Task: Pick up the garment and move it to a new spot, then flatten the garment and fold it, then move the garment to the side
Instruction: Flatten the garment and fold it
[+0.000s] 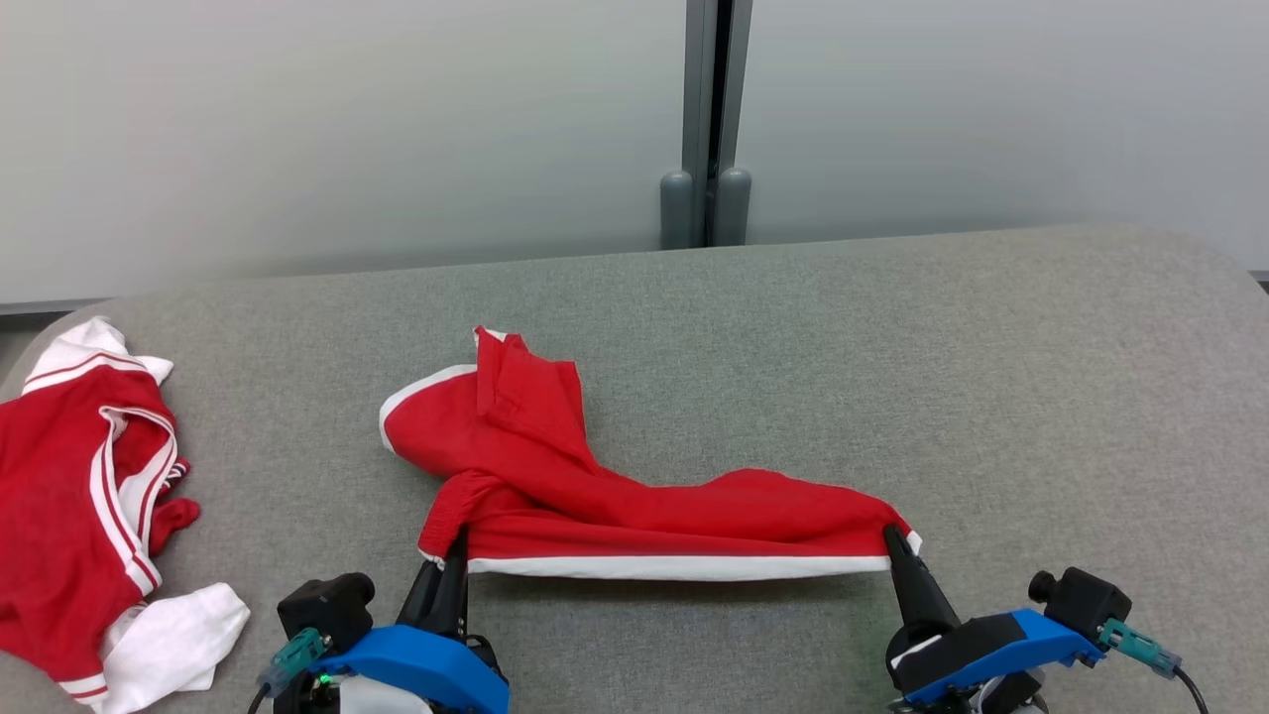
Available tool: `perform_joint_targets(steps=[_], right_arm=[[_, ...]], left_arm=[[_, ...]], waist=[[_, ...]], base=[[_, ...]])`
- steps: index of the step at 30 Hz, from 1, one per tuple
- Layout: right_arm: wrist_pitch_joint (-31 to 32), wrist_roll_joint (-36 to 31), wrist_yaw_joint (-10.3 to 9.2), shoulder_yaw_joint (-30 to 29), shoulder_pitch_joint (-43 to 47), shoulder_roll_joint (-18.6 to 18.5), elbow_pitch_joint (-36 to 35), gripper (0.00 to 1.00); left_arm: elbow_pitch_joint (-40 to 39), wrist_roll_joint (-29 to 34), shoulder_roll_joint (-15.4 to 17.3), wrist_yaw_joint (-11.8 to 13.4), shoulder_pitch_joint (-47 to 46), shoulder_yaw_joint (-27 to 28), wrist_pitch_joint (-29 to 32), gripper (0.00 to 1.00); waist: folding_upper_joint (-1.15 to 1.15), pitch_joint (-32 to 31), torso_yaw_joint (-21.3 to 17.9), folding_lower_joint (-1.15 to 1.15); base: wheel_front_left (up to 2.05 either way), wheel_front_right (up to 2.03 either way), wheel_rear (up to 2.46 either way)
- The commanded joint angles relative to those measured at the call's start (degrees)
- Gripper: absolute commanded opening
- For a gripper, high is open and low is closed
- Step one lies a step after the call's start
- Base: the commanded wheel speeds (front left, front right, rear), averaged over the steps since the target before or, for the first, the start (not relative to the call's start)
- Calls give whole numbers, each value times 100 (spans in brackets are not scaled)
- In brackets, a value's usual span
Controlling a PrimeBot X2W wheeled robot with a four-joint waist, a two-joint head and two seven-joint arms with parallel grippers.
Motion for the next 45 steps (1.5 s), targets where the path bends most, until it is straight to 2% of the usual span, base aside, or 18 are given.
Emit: perform_joint_targets(steps=[1,8,16,22,25,28,30,31,32,35,37,39,45], right_arm=[[-36,31,0,12,105,11,-60,0],[13,87,0,91,205,79,-174,0],[110,-27,0,134,198,122,95,0],[157,133,0,89,-12,156,-107,0],[242,316,1,10,-272,169,-323,0],[387,331,1,1,-671,159,-477,0],[481,317,1,8,-1020,163,-533,0],[579,336,0,-7,-1410,176,-567,0],[622,351,1,-21,-1607,185,-556,0],[752,388,1,-31,-2185,214,-459,0],[750,366,1,-30,-2565,230,-417,0],[675,324,1,-60,-2896,237,-306,0],[242,157,1,-359,-4243,189,236,0]], left_arm=[[-34,26,4,-12,79,32,-17,0],[-67,100,-46,-51,267,5,-17,0],[278,40,-62,-59,344,-59,-18,0],[-11,165,-47,-64,-7,-205,-18,0],[-280,372,251,-64,-671,-493,82,0],[-580,566,593,-64,-1617,-877,457,0],[-677,685,836,-63,-2309,-1206,853,0],[-766,607,965,-51,-3080,-1471,1180,0],[-743,579,1026,-51,-3435,-1651,1387,0],[-559,319,1109,-49,-4363,-2165,1937,0],[-430,113,1087,-47,-4948,-2284,2047,0],[-269,33,1050,-48,-5416,-2422,1981,0],[733,33,994,-32,-6470,-2295,1491,0]], waist=[[0,-102,-50,0],[0,-248,-65,0],[0,-177,-25,0],[0,10,40,0],[0,136,78,0],[0,297,86,0],[0,444,61,0],[0,622,37,0],[0,699,20,0],[0,939,-60,0],[0,1095,-120,0],[0,1234,-173,0],[0,1618,-327,0]], base=[[0,0,0],[0,0,0],[0,0,0],[0,0,0],[0,0,0],[0,0,0],[0,0,0],[0,0,0],[0,0,0],[0,0,0],[0,0,0],[0,0,0],[0,0,0]])
